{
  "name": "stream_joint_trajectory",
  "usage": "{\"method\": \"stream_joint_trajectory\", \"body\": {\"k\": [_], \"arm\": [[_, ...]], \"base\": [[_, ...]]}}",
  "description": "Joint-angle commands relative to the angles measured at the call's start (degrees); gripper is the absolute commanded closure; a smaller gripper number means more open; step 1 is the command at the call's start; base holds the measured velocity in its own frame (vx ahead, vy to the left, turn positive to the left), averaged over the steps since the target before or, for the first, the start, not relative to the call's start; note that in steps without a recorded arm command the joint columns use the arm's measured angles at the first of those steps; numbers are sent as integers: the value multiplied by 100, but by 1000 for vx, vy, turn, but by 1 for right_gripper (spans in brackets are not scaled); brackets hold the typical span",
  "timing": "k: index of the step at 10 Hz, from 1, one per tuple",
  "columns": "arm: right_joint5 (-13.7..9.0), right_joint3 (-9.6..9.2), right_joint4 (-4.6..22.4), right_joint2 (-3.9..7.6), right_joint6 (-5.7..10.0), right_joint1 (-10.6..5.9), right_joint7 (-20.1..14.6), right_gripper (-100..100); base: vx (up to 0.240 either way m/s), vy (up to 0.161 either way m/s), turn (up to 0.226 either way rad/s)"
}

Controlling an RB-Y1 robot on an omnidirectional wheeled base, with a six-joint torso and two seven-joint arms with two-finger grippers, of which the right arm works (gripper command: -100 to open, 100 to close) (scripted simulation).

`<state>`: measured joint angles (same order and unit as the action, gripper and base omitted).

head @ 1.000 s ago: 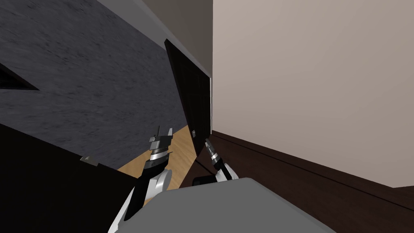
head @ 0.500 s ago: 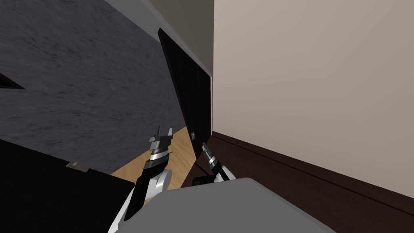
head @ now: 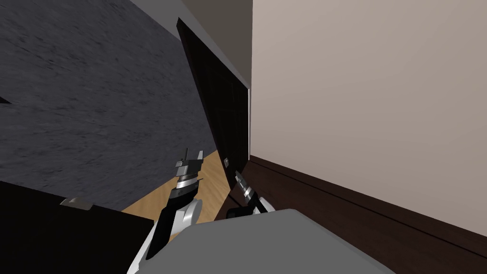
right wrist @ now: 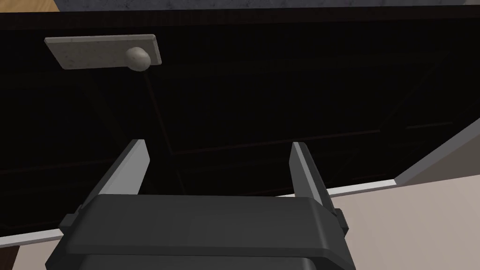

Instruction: Push the door open

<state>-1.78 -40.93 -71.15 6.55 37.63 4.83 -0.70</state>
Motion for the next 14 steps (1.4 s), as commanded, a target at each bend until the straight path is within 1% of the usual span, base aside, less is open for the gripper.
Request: {"method": "stream_joint_trajectory", "body": {"k": [1,2,3,8,10,11,13,14], "arm": [[-15,-125,231,-25,58,-108,-34,-100],[-23,-197,327,-25,81,-149,-51,-100],[-37,-342,520,-26,129,-232,-85,-100],[-72,-685,976,-29,241,-428,-165,-100],[-97,-934,1307,-32,323,-570,-223,-100],[-97,-934,1307,-32,323,-570,-223,-100],[-117,-1136,1575,-37,389,-685,-269,-100],[-122,-1186,1641,-38,406,-713,-281,-100]], "base": [[95,-12,9],[87,-22,9],[130,-14,15],[114,-13,9],[146,-8,13],[129,-12,4],[118,-12,8],[139,-4,11]]}}
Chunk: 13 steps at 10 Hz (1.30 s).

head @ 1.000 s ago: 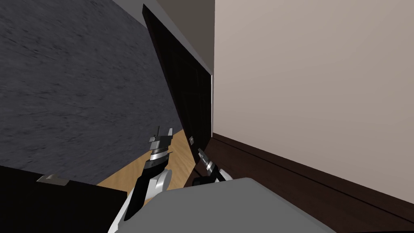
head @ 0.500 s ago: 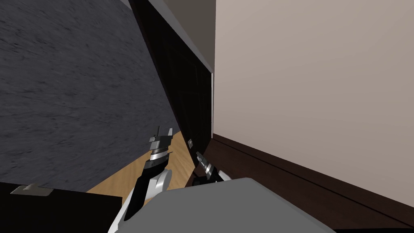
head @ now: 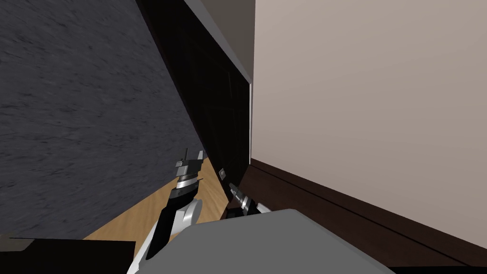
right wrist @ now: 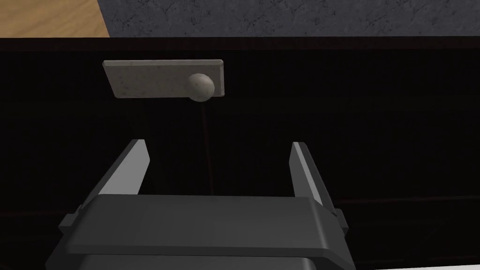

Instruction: Push the door open

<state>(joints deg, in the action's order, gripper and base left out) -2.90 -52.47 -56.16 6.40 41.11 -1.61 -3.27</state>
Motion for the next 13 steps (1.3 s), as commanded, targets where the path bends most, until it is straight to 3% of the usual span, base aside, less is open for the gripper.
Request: {"method": "stream_joint_trajectory", "body": {"k": [1,6,8,13], "arm": [[-15,-82,208,-24,74,-97,-36,-100],[-47,-407,640,-34,180,-282,-111,-100],[-41,-351,660,-68,192,-271,-86,-100],[-31,-274,775,-139,238,-271,-46,-100]], "base": [[117,-20,2],[129,-19,11],[53,45,21],[120,162,24]]}}
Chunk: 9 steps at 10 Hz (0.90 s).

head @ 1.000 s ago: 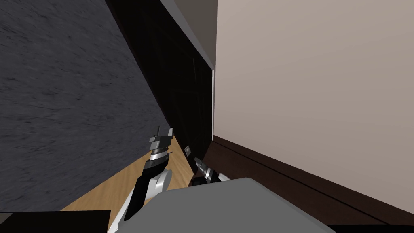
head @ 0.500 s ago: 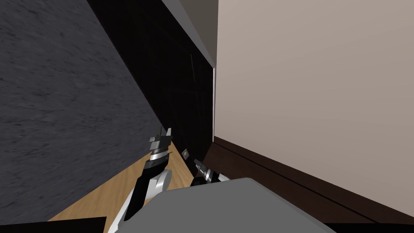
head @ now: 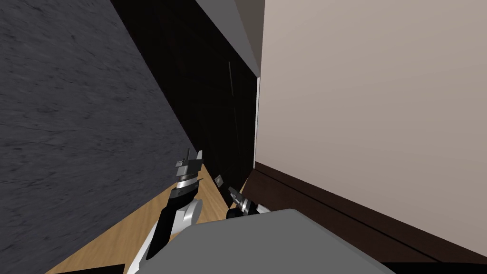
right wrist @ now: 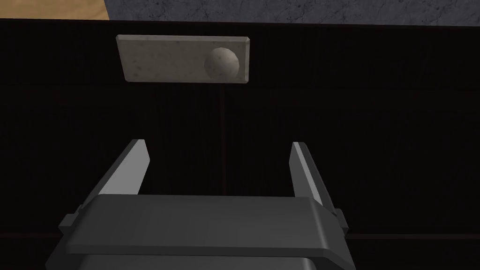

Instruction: Push the door open

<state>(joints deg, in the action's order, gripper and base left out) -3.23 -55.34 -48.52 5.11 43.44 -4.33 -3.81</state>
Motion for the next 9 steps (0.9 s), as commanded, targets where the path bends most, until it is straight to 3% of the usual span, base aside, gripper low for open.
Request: {"method": "stream_joint_trajectory", "body": {"k": [1,4,5,9], "arm": [[3,22,26,-21,11,2,13,-100],[5,42,57,-47,24,1,22,-100],[5,42,57,-47,24,1,22,100],[5,42,57,-47,24,1,22,100]], "base": [[131,159,24],[102,133,17],[-5,-9,-1],[-13,-21,2]]}}
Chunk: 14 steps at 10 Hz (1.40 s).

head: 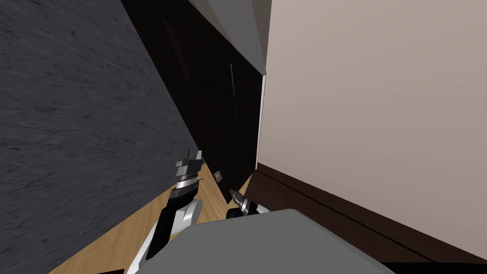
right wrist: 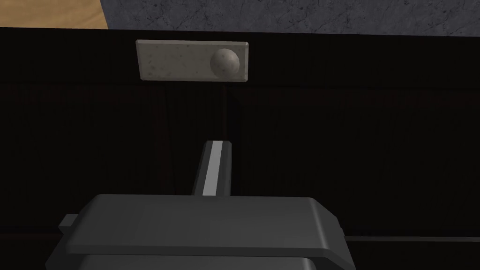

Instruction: Push the door open

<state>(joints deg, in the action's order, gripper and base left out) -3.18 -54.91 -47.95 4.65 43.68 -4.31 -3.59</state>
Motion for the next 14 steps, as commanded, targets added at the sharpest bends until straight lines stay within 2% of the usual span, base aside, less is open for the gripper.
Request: {"method": "stream_joint_trajectory", "body": {"k": [1,2,4,8,9,10,14], "arm": [[0,0,0,-1,0,0,0,100],[-33,212,51,-12,-17,11,72,-100],[-64,407,99,-51,-33,20,139,-100],[-139,883,214,-256,-72,44,302,-100],[-129,818,169,-209,-82,49,273,-100],[-126,860,199,-179,-89,30,293,-100],[-117,938,264,-200,-105,-18,320,-100]], "base": [[0,0,0],[-56,97,-128],[-57,172,-111],[-66,184,-107],[-19,62,-19],[95,91,38],[145,137,24]]}}
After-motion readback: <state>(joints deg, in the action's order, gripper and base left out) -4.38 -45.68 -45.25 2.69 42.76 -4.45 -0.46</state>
